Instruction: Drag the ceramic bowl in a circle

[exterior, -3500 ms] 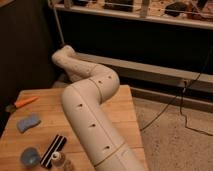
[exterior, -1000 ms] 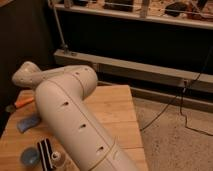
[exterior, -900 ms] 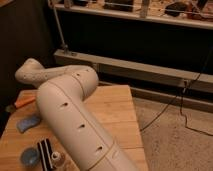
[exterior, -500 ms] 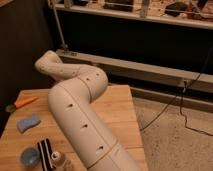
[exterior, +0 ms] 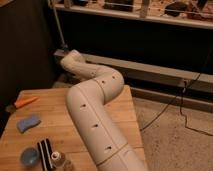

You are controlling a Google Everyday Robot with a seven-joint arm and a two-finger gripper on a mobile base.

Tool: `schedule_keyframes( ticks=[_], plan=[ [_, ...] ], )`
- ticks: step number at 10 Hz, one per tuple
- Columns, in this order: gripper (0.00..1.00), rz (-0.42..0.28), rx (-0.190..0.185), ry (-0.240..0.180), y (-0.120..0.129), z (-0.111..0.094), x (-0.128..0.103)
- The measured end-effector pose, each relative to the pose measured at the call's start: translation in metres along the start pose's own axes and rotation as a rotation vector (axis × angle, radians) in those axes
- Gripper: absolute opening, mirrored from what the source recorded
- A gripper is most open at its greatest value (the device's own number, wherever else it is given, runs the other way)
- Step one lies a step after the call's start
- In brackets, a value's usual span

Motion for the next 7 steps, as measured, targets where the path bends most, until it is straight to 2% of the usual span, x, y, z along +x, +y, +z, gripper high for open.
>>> schedule_keyframes(
  ticks=[1, 3, 7],
  plan=[
    [0.00, -0.033, 0.036, 0.035, -0.013, 0.011, 0.017],
    [0.00, -0.119, 0.058, 0.030, -0.004, 0.012, 0.036],
    [0.00, -0.384, 0.067, -0.025, 0.078, -0.004, 0.087]
  ],
)
